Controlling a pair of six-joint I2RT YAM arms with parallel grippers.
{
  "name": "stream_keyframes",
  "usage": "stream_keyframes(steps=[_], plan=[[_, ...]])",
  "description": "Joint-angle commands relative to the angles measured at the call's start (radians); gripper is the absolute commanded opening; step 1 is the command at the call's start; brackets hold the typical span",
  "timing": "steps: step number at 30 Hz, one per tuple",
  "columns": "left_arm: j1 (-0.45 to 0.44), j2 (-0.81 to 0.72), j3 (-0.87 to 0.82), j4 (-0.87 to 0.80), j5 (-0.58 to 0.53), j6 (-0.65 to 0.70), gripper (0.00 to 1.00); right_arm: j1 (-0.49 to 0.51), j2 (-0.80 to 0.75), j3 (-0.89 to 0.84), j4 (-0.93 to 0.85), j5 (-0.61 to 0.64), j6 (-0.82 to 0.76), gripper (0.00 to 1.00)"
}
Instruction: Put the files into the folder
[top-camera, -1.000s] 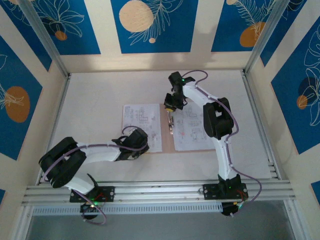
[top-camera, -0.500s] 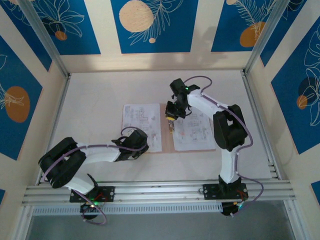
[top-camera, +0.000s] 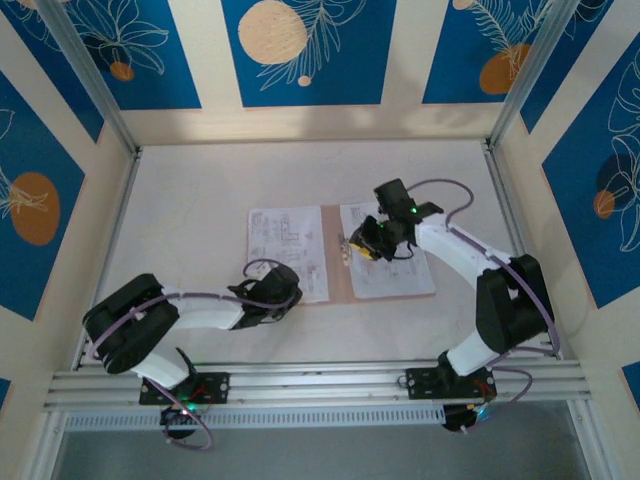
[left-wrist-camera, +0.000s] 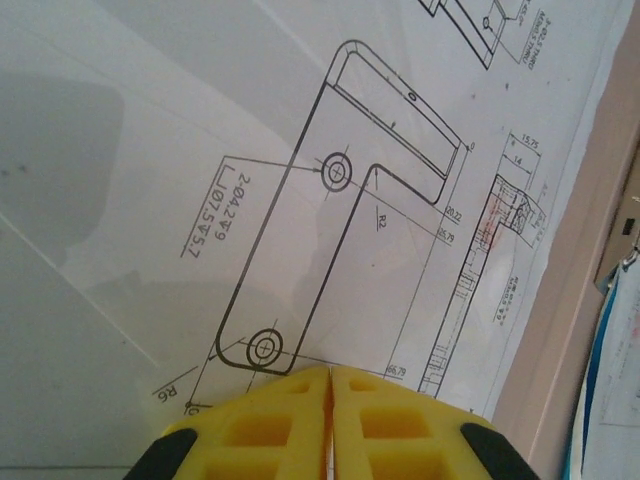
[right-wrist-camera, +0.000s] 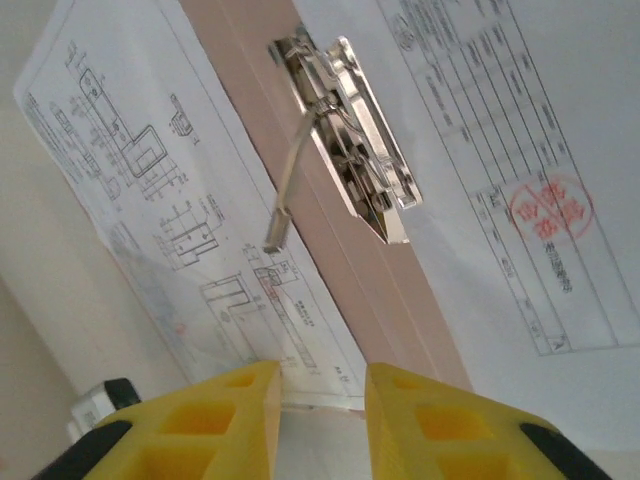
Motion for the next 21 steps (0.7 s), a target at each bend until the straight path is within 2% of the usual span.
stream_keyframes(steps=[1,7,21], plan=[[-0.045,0.060,-0.018,-0.019,-0.031,-0.093,0.09,-0.021,-0.054,-0.093,0.161,-0.092,0.181,0.33],[-0.078,0.073,-0.014,-0.003,-0.074,-0.143,0.08,-0.040,-0.050,-0.140,0.285,-0.116,0.292,0.35],[-0.081,0.077,-0.016,0.009,-0.070,-0.137,0.08,-0.002,0.080,-0.109,0.369,-0.116,0.394,0.34]])
